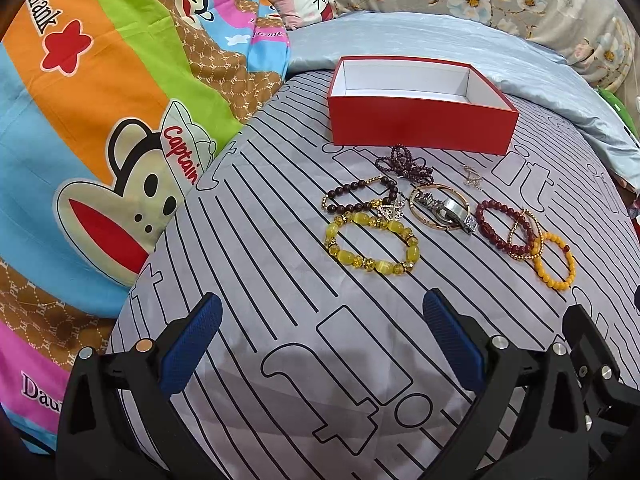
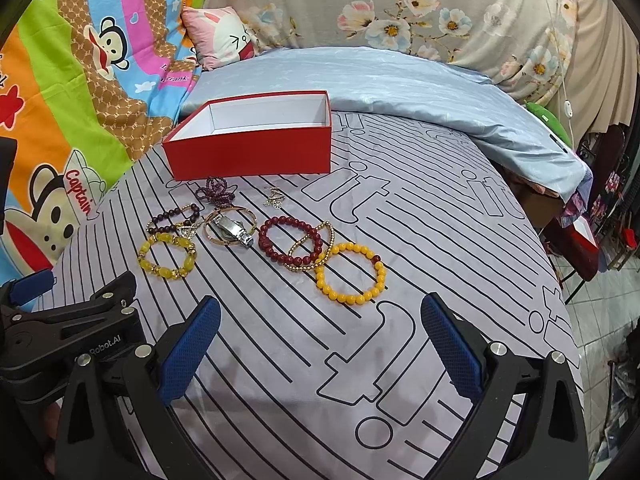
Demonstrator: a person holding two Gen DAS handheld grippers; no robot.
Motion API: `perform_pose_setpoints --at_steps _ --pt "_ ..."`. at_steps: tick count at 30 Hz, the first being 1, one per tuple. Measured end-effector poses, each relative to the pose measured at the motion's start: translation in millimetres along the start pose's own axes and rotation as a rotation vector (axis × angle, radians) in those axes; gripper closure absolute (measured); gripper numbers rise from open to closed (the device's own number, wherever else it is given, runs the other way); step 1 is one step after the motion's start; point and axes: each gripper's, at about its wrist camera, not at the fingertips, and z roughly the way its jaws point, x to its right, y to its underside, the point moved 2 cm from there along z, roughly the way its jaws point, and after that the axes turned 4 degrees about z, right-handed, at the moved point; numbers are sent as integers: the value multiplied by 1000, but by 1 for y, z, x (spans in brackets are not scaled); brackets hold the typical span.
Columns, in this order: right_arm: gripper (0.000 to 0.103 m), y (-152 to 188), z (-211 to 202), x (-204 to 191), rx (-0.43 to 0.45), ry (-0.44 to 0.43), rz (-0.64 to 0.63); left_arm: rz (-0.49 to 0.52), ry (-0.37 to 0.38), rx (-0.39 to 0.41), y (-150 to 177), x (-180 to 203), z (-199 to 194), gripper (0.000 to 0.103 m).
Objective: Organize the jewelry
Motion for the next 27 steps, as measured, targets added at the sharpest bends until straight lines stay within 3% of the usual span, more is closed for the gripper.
perform_pose_setpoints --at_steps 27 --pt "7 1 2 0 1 -2 3 -4 -4 -1 3 5 0 7"
